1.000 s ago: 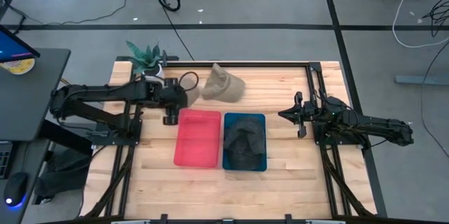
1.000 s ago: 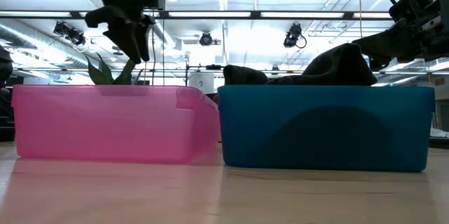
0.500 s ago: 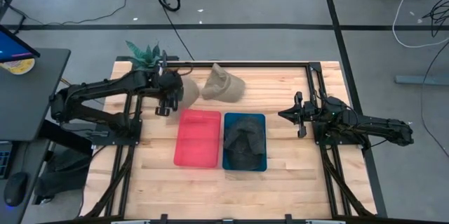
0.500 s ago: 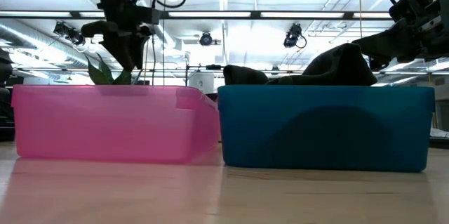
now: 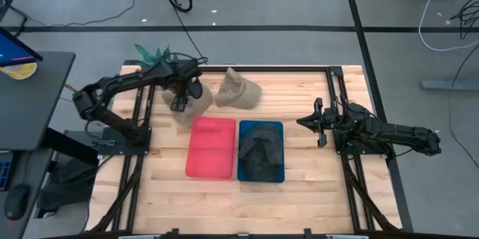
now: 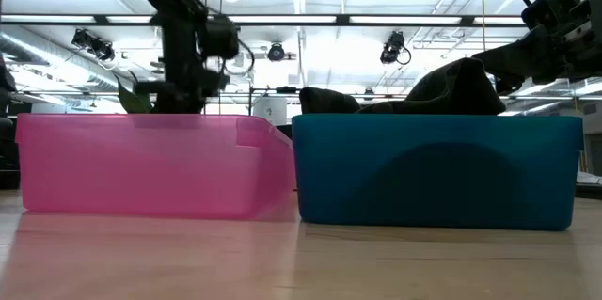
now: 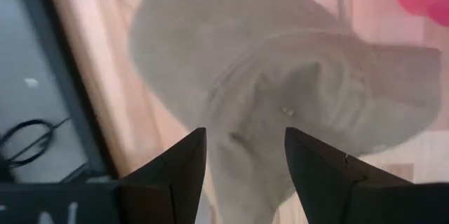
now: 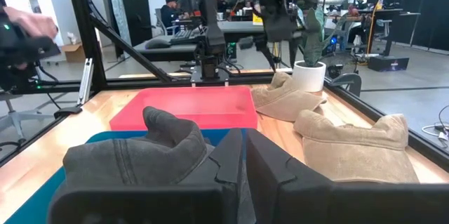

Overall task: Pick & Place hat
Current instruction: Put the left brown cap into the red bin

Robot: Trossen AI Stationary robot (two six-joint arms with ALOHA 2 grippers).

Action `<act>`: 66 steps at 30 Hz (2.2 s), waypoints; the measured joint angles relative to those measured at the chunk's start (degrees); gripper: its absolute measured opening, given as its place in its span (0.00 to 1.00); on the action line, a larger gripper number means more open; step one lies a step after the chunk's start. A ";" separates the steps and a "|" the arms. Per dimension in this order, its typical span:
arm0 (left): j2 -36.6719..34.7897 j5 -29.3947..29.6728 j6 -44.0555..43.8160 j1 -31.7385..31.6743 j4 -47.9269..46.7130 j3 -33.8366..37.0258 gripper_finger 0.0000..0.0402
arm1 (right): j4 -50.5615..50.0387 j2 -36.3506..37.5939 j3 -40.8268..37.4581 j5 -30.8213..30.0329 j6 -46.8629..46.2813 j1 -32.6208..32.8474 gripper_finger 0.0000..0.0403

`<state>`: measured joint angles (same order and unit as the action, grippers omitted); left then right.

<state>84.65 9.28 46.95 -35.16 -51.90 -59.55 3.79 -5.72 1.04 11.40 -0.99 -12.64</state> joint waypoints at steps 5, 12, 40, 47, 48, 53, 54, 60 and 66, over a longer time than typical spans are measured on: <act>6.38 0.10 1.55 -1.58 3.15 0.02 0.49 | 0.02 0.00 0.00 0.00 0.00 -0.02 0.07; 13.20 0.55 1.15 -1.94 7.01 -0.09 0.48 | 0.00 0.00 0.00 -0.01 0.00 -0.01 0.07; 5.27 9.60 -24.72 -1.15 -6.78 -8.17 0.01 | 0.00 0.02 0.00 -0.02 0.00 -0.02 0.07; -0.42 4.15 -35.05 2.90 -14.55 -11.14 0.01 | 0.00 0.01 0.00 -0.01 0.00 -0.02 0.07; -1.39 2.97 -36.60 3.87 -14.58 -11.10 0.01 | 0.01 0.02 0.00 -0.02 0.00 -0.02 0.07; -5.19 -0.15 -47.12 9.62 -15.41 -11.10 0.01 | 0.00 0.02 0.00 0.00 0.00 -0.02 0.07; -5.70 -0.18 -49.12 11.02 -16.31 -11.10 0.01 | 0.00 0.02 0.00 0.00 0.00 -0.02 0.07; -7.97 -1.23 -59.04 20.87 -18.49 -11.10 0.01 | 0.00 0.02 0.00 0.00 0.00 -0.02 0.07; -8.26 -2.32 -68.38 30.58 -18.28 -11.10 0.01 | 0.00 0.02 0.00 -0.02 0.00 -0.02 0.07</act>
<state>76.39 6.96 -21.42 -4.58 -70.18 -70.65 3.79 -5.69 1.04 11.38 -0.99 -12.67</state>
